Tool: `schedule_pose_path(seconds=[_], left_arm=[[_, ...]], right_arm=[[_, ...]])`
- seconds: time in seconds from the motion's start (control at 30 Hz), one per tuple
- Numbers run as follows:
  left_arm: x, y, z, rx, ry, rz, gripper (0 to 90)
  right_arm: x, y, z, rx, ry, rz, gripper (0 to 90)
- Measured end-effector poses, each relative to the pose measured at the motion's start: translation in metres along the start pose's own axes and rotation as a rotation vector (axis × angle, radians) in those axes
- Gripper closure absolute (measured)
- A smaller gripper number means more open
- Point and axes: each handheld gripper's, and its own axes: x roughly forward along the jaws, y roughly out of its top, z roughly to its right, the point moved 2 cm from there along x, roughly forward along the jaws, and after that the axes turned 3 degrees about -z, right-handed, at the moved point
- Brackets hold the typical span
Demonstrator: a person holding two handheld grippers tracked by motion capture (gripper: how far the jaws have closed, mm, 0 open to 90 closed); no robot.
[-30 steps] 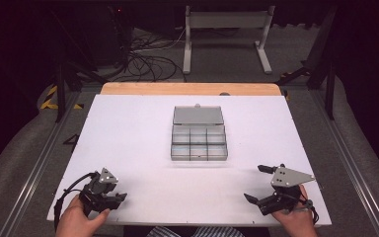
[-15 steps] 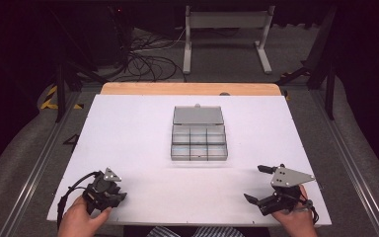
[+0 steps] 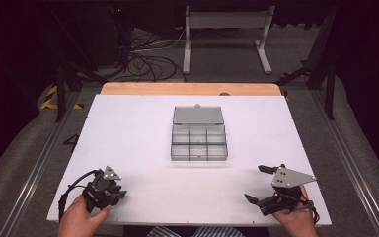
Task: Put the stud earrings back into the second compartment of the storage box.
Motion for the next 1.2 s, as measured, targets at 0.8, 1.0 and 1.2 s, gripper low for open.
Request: schedule_pose_path(seconds=[0.8, 1.0, 1.2], left_arm=[[-0.048, 0.031, -0.012, -0.013, -0.029, 0.318, 71.4], [-0.057, 0.046, -0.010, 0.010, -0.005, 0.362, 71.4], [-0.062, 0.063, -0.005, 0.022, -0.010, 0.391, 71.4]], right_arm=[[0.002, 0.001, 0.000, 0.004, 0.006, 0.005, 0.9], [0.004, 0.000, -0.001, 0.003, 0.013, 0.000, 1.0], [0.005, 0.001, -0.002, -0.002, 0.018, -0.003, 0.9]])
